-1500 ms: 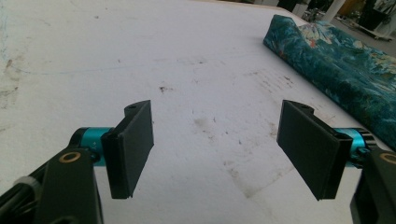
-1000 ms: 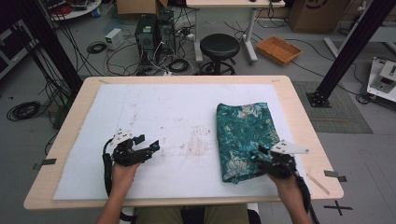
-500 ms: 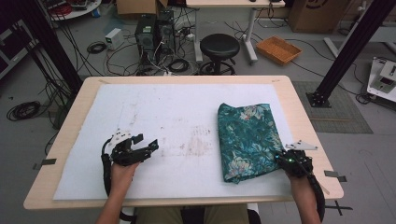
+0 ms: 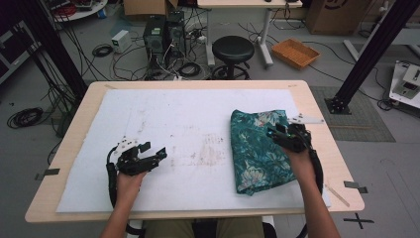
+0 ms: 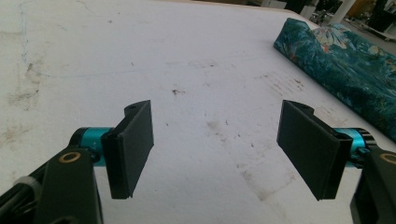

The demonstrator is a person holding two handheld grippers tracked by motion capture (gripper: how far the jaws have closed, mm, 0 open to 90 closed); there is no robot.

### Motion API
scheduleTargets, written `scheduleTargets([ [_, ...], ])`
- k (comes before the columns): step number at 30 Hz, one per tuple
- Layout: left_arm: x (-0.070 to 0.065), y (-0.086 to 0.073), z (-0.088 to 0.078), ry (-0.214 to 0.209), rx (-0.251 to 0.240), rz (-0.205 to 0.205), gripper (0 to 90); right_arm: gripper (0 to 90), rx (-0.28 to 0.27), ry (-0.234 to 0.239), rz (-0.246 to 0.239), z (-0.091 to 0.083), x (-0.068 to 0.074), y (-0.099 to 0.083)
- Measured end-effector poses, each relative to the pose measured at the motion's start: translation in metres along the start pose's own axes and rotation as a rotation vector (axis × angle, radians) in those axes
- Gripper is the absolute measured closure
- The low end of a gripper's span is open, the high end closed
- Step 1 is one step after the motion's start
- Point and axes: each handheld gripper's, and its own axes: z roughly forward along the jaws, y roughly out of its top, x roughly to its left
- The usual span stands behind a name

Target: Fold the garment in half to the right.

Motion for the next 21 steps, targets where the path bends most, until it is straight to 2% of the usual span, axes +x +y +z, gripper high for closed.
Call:
scheduleTargets([
  [5, 0.000, 0.000, 0.000, 0.002, 0.000, 0.003, 27.1, 60.7, 0.006, 0.038, -0.025, 0.036, 0.011, 0.025],
  [6, 0.000, 0.000, 0.000, 0.002, 0.000, 0.003, 27.1, 60.7, 0.006, 0.038, -0.025, 0.036, 0.011, 0.025],
  [9, 0.001, 0.000, 0.000, 0.002, 0.000, 0.005, 27.1, 63.1, 0.022, 0.060, -0.045, 0.058, 0.022, 0.038],
  [14, 0.001, 0.000, -0.001, -0.001, -0.001, -0.001, 27.1, 68.4, 0.113, 0.045, -0.107, 0.099, 0.038, 0.051],
  [16, 0.002, 0.000, -0.001, 0.001, 0.002, 0.001, 27.2, 71.0, 0.144, 0.032, -0.129, 0.114, 0.043, 0.051],
  [18, 0.002, -0.001, -0.001, 0.000, 0.000, -0.006, 27.1, 71.9, 0.210, 0.016, -0.145, 0.130, 0.045, 0.049],
  [19, 0.003, -0.001, -0.002, -0.002, 0.000, -0.005, 27.2, 72.5, 0.229, 0.015, -0.138, 0.136, 0.046, 0.047],
  [21, 0.003, -0.001, -0.002, -0.002, -0.003, -0.011, 27.1, 73.1, 0.251, 0.008, -0.154, 0.146, 0.047, 0.044],
])
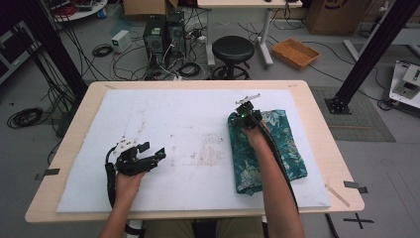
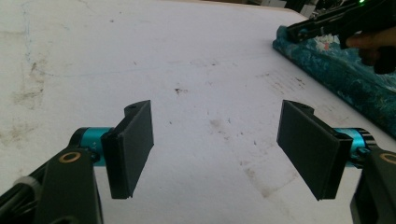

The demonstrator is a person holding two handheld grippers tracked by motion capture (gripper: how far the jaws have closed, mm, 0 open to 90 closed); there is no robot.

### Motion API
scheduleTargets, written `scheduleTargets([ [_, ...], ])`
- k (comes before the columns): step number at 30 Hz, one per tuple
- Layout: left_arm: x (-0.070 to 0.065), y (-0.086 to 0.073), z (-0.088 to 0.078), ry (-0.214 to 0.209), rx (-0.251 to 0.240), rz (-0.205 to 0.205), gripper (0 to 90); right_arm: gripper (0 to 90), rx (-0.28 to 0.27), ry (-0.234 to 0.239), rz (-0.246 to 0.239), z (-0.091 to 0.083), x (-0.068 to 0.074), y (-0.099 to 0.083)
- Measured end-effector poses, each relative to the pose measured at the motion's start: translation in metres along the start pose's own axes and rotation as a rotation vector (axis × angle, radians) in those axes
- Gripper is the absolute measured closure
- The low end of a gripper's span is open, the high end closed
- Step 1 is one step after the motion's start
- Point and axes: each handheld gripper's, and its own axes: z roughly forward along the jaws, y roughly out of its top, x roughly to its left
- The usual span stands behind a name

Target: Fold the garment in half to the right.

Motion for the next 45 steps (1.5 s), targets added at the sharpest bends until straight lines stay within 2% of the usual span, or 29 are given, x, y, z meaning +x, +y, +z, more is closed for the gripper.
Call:
scheduleTargets([
  [3, 0.000, 0.000, 0.000, 0.000, 0.003, 0.002, 27.1, 72.9, 0.001, 0.005, 0.021, 0.011, 0.001, 0.000],
  [7, 0.001, -0.001, 0.002, -0.002, 0.009, 0.006, 27.2, 64.5, -0.024, 0.020, 0.063, 0.007, -0.005, 0.000],
  [9, 0.001, -0.002, 0.003, -0.004, 0.014, 0.009, 27.2, 62.5, -0.079, 0.047, 0.108, -0.006, -0.012, -0.001],
  [10, 0.001, -0.002, 0.003, -0.004, 0.018, 0.012, 27.2, 60.9, -0.098, 0.040, 0.114, -0.014, -0.015, -0.001],
  [12, -0.001, -0.002, 0.003, -0.004, 0.016, 0.012, 27.1, 58.1, -0.117, -0.007, 0.111, -0.030, -0.023, -0.004],
  [15, -0.002, -0.001, 0.003, -0.004, 0.011, 0.014, 27.2, 56.5, -0.169, -0.038, 0.162, -0.056, -0.040, -0.021],
  [17, -0.001, -0.001, 0.002, -0.005, 0.003, 0.011, 27.1, 56.6, -0.174, -0.075, 0.191, -0.071, -0.054, -0.038],
  [19, -0.001, 0.000, 0.001, -0.004, -0.010, 0.012, 27.1, 60.9, -0.168, -0.108, 0.226, -0.083, -0.068, -0.056],
  [21, 0.000, 0.001, 0.000, -0.008, -0.022, 0.013, 27.1, 64.9, -0.135, -0.128, 0.254, -0.089, -0.080, -0.073],
  [25, 0.000, 0.001, 0.000, -0.009, -0.029, 0.012, 26.0, 65.1, -0.039, -0.187, 0.235, -0.089, -0.087, -0.092],
  [28, -0.001, 0.001, 0.000, -0.012, -0.026, 0.013, 26.0, 64.8, 0.010, -0.213, 0.252, -0.085, -0.094, -0.104],
  [29, -0.001, 0.001, 0.000, -0.012, -0.025, 0.017, 26.0, 62.9, 0.013, -0.210, 0.269, -0.084, -0.097, -0.108],
  [30, -0.001, 0.001, 0.000, -0.012, -0.026, 0.018, 26.0, 62.8, -0.007, -0.193, 0.304, -0.085, -0.100, -0.112],
  [31, -0.001, 0.001, 0.000, -0.013, -0.027, 0.017, 26.0, 62.8, -0.015, -0.190, 0.314, -0.086, -0.102, -0.114],
  [33, 0.000, 0.001, 0.000, -0.014, -0.029, 0.011, 26.0, 62.8, -0.015, -0.214, 0.322, -0.089, -0.103, -0.115],
  [35, 0.000, 0.001, 0.000, -0.023, -0.035, 0.008, 26.0, 61.6, -0.040, -0.224, 0.328, -0.094, -0.103, -0.116],
  [37, 0.000, 0.002, -0.001, -0.033, -0.051, 0.015, 25.7, 56.8, -0.087, -0.209, 0.330, -0.102, -0.101, -0.117],
  [40, 0.000, 0.004, -0.003, -0.047, -0.071, 0.032, 24.1, 47.4, -0.165, -0.175, 0.298, -0.115, -0.096, -0.118],
  [42, -0.001, 0.005, -0.003, -0.045, -0.087, 0.058, 23.6, 39.5, -0.219, -0.129, 0.266, -0.124, -0.090, -0.120],
  [45, -0.002, 0.005, -0.003, -0.041, -0.120, 0.118, 21.9, 29.5, -0.265, -0.072, 0.207, -0.134, -0.078, -0.125],
])
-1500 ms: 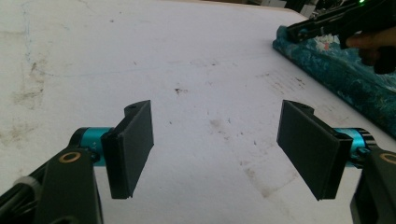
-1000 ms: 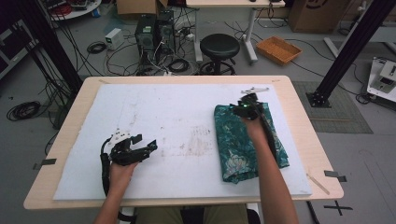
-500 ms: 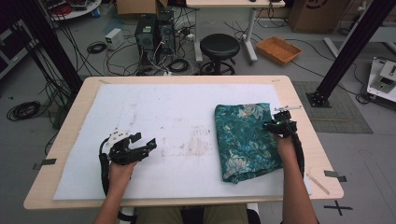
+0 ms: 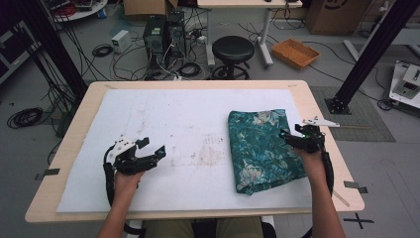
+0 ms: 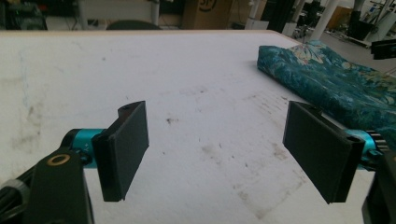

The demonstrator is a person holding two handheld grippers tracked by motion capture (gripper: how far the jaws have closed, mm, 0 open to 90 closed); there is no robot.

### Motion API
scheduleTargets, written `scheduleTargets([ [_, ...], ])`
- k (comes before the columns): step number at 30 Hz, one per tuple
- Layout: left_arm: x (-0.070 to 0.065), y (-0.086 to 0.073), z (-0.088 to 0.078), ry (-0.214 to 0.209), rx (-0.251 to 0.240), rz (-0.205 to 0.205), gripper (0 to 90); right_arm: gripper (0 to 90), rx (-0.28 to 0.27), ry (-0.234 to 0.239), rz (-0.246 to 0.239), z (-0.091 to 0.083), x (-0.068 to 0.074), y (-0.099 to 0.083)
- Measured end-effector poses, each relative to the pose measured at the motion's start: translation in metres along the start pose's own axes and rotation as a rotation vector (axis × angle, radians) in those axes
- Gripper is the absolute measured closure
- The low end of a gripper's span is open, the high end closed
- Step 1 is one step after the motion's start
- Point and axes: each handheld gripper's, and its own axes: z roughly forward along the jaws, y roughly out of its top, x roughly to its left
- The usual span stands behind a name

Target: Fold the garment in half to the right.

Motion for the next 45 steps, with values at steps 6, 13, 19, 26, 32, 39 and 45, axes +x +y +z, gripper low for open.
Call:
scheduleTargets([
  [6, -0.002, 0.000, 0.001, -0.023, 0.005, 0.013, 21.4, 20.8, -0.056, 0.079, -0.059, -0.023, 0.019, -0.014],
  [13, 0.001, 0.002, -0.002, -0.036, -0.018, -0.010, 21.1, 20.8, -0.087, 0.106, -0.096, -0.035, 0.033, -0.026],
  [19, 0.006, 0.003, -0.006, -0.033, -0.027, -0.020, 21.0, 20.8, -0.117, 0.126, -0.123, -0.044, 0.039, -0.028],
  [26, 0.003, 0.003, -0.011, -0.026, -0.038, -0.023, 21.0, 20.8, -0.117, 0.138, -0.143, -0.050, 0.042, -0.031],
  [32, 0.001, 0.000, -0.010, -0.025, -0.022, -0.007, 21.0, 20.8, -0.116, 0.136, -0.142, -0.051, 0.042, -0.034],
  [39, 0.000, -0.002, -0.010, -0.032, -0.017, -0.006, 21.0, 20.8, -0.112, 0.135, -0.145, -0.050, 0.044, -0.037],
  [45, 0.000, -0.002, -0.010, -0.029, -0.025, -0.010, 21.0, 20.8, -0.114, 0.134, -0.138, -0.050, 0.044, -0.038],
])
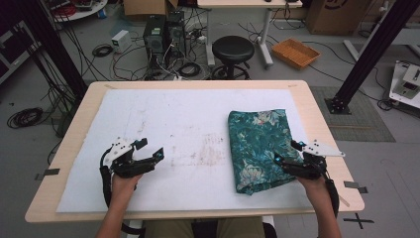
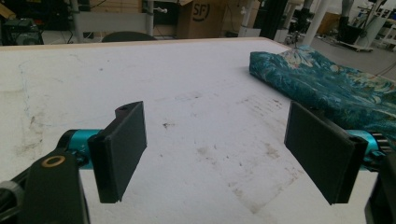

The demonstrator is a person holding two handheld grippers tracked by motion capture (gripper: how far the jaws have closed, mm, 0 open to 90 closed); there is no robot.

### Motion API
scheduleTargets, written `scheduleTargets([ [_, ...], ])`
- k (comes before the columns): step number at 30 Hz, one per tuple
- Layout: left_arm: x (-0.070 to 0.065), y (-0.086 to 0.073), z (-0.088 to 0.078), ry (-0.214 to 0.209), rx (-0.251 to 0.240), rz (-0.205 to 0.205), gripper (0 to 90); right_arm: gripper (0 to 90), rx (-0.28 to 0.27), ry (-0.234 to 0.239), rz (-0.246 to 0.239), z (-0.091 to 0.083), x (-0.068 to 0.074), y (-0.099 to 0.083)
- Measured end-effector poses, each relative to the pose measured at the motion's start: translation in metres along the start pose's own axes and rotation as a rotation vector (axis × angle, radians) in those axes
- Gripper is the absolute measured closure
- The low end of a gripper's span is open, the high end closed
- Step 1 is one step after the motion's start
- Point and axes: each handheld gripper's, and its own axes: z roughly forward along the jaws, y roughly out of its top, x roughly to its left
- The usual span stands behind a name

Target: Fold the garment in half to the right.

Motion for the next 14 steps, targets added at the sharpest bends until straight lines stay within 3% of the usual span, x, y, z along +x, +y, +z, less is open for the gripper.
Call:
scheduleTargets([
  [14, 0.0007, -0.0011, 0.0004, 0.002, 0.008, 0.003, 21.0, 20.8, -0.021, -0.002, 0.006, -0.0039, -0.0018, -0.0007],
])
